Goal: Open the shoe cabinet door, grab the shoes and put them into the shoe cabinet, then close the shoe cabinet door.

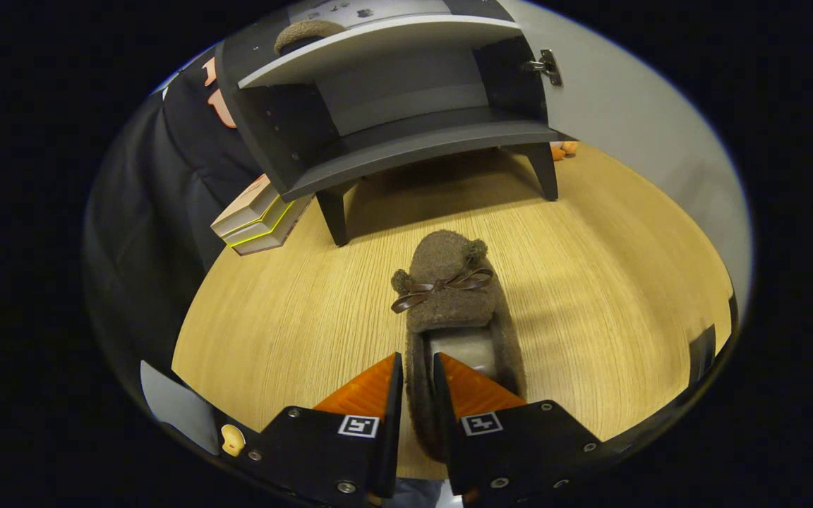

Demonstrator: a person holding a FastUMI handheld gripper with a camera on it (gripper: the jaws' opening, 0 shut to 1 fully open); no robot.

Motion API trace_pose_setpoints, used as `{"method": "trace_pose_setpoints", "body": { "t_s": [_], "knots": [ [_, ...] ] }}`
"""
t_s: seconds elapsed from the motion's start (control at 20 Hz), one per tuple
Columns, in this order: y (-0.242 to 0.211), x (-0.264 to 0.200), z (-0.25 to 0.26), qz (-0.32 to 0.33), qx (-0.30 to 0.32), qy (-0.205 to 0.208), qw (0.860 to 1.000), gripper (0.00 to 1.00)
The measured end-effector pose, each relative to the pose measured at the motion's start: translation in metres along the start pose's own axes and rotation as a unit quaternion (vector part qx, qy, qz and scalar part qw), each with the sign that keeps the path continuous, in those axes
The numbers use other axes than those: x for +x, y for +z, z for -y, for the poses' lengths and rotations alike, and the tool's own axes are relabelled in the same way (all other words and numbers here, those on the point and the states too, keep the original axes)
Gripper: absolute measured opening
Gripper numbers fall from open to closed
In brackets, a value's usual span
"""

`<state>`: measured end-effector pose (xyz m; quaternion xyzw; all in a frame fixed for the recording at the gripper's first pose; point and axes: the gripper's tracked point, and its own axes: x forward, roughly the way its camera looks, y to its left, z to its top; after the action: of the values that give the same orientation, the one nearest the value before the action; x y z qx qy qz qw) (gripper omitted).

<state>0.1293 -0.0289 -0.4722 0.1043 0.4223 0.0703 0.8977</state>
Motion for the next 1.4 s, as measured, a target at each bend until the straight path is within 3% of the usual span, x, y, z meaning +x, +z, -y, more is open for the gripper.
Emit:
{"method": "trace_pose_setpoints", "body": {
  "t_s": [0.15, 0.35, 0.6, 1.15, 1.4],
  "knots": [
    [0.003, 0.02, -0.003, 0.003, -0.004, -0.007, 1.0, 0.27],
    [0.007, 0.029, 0.007, 0.025, 0.013, -0.014, 0.999, 0.11],
    [0.021, 0.014, 0.008, 0.039, 0.006, -0.029, 0.999, 0.05],
    [0.089, -0.104, -0.006, 0.112, 0.019, -0.019, 0.993, 0.05],
    [0.147, -0.157, -0.028, 0.165, -0.02, -0.012, 0.986, 0.05]
  ]
}}
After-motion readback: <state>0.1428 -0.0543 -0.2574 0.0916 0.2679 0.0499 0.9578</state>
